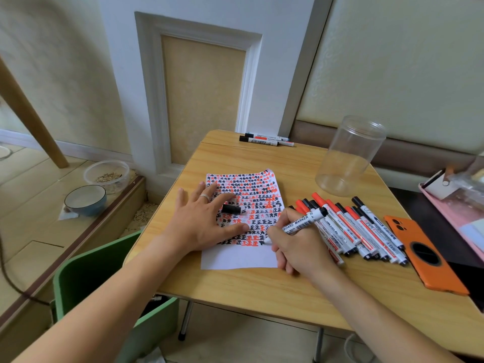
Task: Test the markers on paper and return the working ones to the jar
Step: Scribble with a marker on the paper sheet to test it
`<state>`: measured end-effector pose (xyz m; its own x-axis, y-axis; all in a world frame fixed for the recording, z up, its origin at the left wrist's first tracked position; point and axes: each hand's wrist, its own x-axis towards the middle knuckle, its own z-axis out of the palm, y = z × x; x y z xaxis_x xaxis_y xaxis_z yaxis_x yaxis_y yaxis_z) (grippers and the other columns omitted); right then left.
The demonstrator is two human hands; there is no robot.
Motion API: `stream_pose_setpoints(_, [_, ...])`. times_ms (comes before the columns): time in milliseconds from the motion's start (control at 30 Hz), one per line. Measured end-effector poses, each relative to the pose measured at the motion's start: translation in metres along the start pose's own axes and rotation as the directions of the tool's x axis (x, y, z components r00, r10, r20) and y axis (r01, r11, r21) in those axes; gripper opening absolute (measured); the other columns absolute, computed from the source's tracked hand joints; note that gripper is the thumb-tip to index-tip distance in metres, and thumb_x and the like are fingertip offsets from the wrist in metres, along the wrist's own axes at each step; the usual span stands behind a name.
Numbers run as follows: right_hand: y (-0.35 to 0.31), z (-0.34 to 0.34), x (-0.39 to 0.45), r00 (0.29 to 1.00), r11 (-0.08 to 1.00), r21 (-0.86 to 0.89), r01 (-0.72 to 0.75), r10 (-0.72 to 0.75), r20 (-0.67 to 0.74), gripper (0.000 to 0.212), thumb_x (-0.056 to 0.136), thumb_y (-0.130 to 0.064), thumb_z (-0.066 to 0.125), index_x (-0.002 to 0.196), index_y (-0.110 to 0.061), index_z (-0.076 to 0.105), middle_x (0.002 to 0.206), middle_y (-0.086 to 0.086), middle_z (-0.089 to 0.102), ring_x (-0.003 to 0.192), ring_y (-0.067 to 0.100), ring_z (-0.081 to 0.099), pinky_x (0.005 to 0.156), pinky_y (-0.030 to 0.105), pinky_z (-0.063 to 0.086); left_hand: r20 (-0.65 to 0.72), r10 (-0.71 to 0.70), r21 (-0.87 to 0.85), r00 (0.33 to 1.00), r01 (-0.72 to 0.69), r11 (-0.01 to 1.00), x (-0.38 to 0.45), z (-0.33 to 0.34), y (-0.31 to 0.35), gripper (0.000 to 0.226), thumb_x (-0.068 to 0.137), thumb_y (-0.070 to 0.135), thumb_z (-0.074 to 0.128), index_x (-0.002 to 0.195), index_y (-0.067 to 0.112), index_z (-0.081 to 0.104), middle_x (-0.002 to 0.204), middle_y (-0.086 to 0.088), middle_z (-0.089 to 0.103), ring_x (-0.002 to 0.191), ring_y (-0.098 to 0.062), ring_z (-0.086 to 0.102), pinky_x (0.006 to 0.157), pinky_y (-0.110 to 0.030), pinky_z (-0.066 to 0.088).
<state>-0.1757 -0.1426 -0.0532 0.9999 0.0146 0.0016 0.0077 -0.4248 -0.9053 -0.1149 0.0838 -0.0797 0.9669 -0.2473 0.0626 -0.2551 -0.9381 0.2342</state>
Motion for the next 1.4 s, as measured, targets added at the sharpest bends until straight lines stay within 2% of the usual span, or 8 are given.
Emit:
stream_pose_setpoints(667, [0.0023, 0.0008, 0.0010, 0.999, 1.000, 0.012, 0.027, -0.027, 0.028, 0.016, 0.092, -0.018, 0.067, 0.085, -0.010, 0.055, 0.056, 0.019, 0.063, 0.038, 0.024, 0.046, 0.039, 0.024, 0.035, 0.007, 0.002, 0.010, 1.000, -0.003, 1.000, 0.0012, -0.0001, -0.0003, 0.108, 0.062, 0.104, 0.011, 0.155, 0.050, 0.019, 0.171, 0.003, 0.008, 0.157, -0.023, -0.004, 0.121, -0.064, -0.006])
stream_pose_setpoints(867, [0.0013, 0.0002, -0.0001, 0.998, 0.999, 0.015, 0.041, -0.042, 0.046, 0.017, 0.093, -0.014, 0.066, 0.084, -0.006, 0.054, 0.050, 0.013, 0.060, 0.033, 0.019, 0.044, 0.038, 0.022, 0.034, 0.008, 0.001, 0.010, 1.000, -0.001, 1.000, 0.0016, -0.0002, -0.0007, 0.106, 0.064, 0.104, 0.013, 0.155, 0.050, 0.019, 0.171, 0.004, 0.008, 0.157, -0.023, -0.004, 0.121, -0.064, -0.006])
stream_pose_setpoints(1133, [0.0052, 0.0008, 0.0038, 1.000, 1.000, 0.004, 0.017, -0.017, 0.002, 0.017, 0.091, -0.018, 0.067, 0.083, -0.012, 0.053, 0.060, 0.023, 0.063, 0.041, 0.028, 0.051, 0.037, 0.023, 0.034, 0.000, -0.001, 0.017, 1.000, 0.001, 1.000, -0.0001, -0.0022, 0.0009, 0.107, 0.063, 0.104, 0.011, 0.155, 0.050, 0.020, 0.170, 0.005, 0.009, 0.157, -0.022, -0.003, 0.120, -0.063, -0.002])
stream_pose_setpoints(1400, [0.0028, 0.0005, 0.0032, 1.000, 1.000, -0.003, 0.001, -0.001, 0.016, 0.018, 0.093, -0.019, 0.063, 0.085, -0.008, 0.051, 0.054, 0.017, 0.060, 0.037, 0.025, 0.048, 0.037, 0.022, 0.032, 0.002, 0.005, -0.026, 1.000, -0.004, 1.000, -0.0021, -0.0044, 0.0017, 0.107, 0.063, 0.104, 0.014, 0.155, 0.050, 0.019, 0.170, 0.004, 0.009, 0.157, -0.021, -0.005, 0.121, -0.063, -0.005])
